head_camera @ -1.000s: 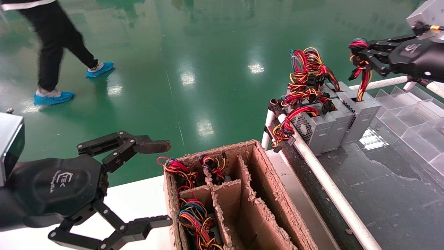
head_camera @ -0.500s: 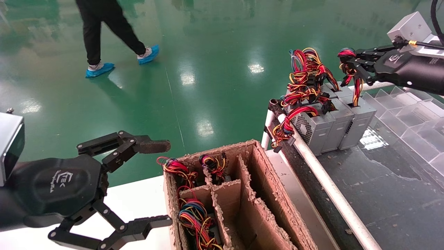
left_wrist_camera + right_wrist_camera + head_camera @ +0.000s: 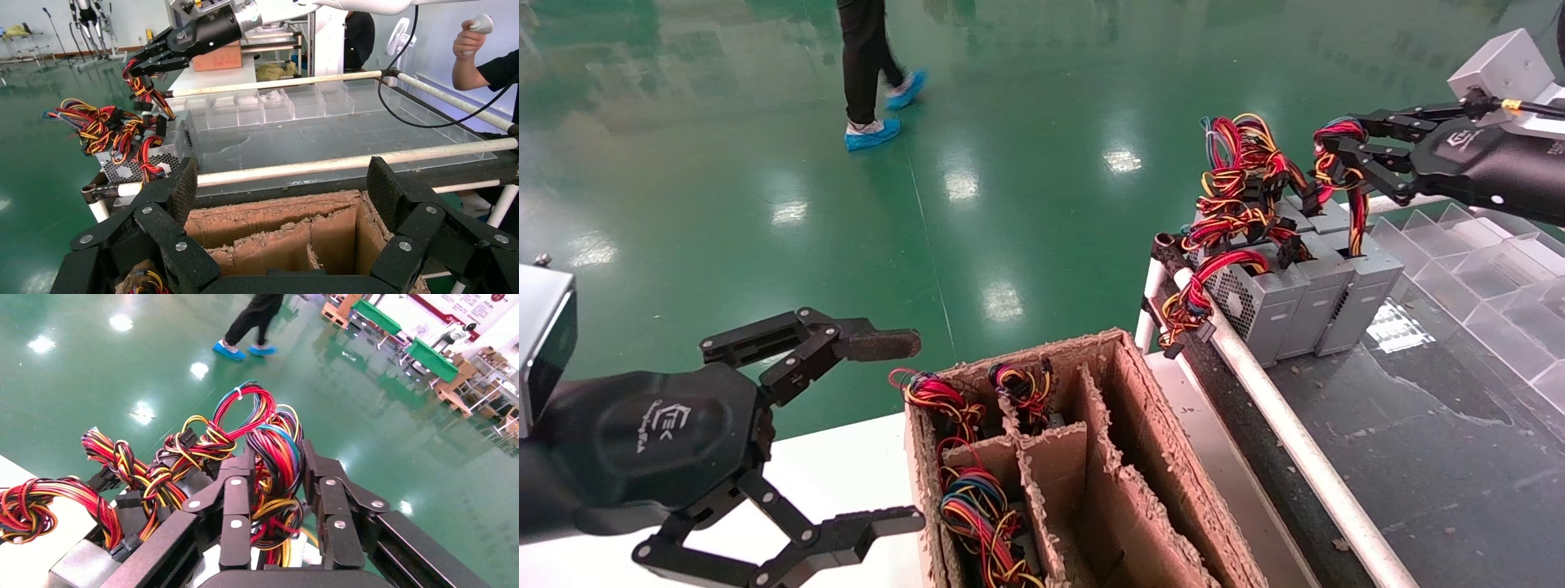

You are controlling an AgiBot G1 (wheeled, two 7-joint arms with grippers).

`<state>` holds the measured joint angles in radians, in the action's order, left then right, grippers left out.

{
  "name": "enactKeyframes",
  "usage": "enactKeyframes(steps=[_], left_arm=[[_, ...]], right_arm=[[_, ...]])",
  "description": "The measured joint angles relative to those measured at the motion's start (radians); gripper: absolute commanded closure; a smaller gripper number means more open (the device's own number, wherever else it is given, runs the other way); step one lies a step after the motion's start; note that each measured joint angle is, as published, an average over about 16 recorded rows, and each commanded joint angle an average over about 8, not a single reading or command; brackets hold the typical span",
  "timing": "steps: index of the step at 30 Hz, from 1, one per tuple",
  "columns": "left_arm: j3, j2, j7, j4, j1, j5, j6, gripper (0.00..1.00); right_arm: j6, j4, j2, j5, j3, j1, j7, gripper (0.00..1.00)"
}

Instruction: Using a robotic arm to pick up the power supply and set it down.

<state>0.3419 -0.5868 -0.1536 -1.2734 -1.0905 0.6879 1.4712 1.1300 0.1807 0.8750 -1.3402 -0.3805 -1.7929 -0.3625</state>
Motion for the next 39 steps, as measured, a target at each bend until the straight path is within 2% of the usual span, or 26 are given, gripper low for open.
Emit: enactKeyframes(steps=[15, 21, 28, 39], left_arm=[[0.000, 0.000, 0.000, 0.000, 0.000, 0.000, 0.000, 0.00], [0.000, 0.000, 0.000, 0.000, 0.000, 0.000, 0.000, 0.00], [0.000, 0.000, 0.000, 0.001, 0.000, 0.000, 0.000, 0.00], [0.001, 0.000, 0.001, 0.001, 0.000, -0.001, 0.000, 0.00]], right_arm=[[0.216, -0.085, -0.036, 0.152, 0.095, -0.013, 0.036, 0.00], [0.284, -0.079, -0.045, 0.210, 0.124, 0.005, 0.067, 0.00], [0.323, 0.004, -0.062, 0.262, 0.135, 0.064, 0.115, 0.00], [0.331, 0.228, -0.103, 0.333, 0.128, 0.197, 0.204, 0.00]])
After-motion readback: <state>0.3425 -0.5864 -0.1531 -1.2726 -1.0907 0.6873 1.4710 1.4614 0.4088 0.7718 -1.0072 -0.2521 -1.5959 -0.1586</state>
